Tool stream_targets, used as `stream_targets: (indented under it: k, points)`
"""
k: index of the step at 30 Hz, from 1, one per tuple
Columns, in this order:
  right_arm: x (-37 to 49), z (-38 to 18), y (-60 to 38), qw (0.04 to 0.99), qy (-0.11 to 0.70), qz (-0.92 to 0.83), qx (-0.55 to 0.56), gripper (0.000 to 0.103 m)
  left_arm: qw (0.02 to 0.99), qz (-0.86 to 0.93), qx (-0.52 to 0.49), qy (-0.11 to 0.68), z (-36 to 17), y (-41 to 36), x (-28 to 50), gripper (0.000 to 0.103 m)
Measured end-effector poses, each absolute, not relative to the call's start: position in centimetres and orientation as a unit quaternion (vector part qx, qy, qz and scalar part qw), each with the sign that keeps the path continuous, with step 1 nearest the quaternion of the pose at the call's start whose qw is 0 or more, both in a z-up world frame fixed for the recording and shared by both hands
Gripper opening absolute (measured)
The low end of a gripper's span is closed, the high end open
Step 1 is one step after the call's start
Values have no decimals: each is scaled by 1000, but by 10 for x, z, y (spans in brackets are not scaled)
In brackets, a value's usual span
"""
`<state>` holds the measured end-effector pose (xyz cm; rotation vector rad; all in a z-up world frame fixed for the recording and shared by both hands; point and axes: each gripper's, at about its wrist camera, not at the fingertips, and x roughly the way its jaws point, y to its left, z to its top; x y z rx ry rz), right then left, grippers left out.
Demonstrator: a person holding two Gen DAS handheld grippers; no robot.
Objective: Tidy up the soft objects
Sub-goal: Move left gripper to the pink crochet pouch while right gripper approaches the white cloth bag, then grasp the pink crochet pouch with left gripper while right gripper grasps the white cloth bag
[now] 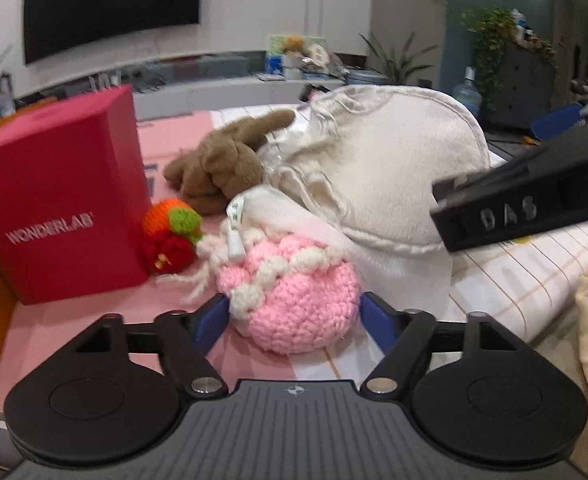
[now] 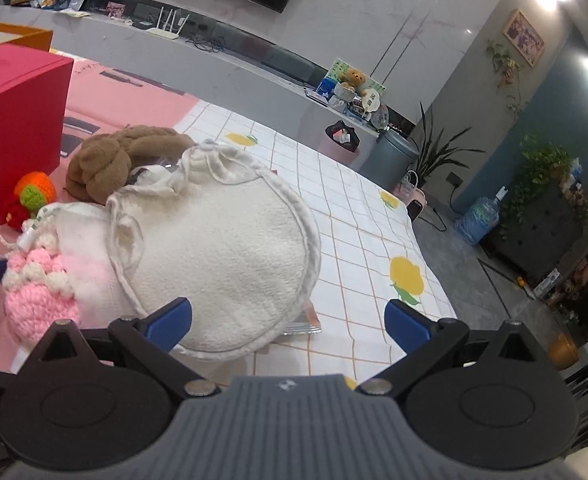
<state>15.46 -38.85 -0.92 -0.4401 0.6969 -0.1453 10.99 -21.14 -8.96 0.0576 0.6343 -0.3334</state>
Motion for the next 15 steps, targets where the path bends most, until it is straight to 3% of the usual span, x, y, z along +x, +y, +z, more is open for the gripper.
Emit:
stream_targets:
  k: [4, 9, 13, 15]
  points:
    - [154, -6, -383, 917, 335, -63, -209, 100, 933, -172, 25, 316, -86, -197, 104, 71]
    - [151, -12, -375, 913, 338, -56, -223, 100, 923, -188, 54, 330, -78, -178, 90, 69]
    - [148, -16, -367, 910, 339, -45, -235, 100, 920, -188, 59, 339, -76, -169, 81, 92]
    - [147, -16, -364, 909, 337, -43, -240, 100, 925, -179, 64, 329, -75, -170, 79, 95]
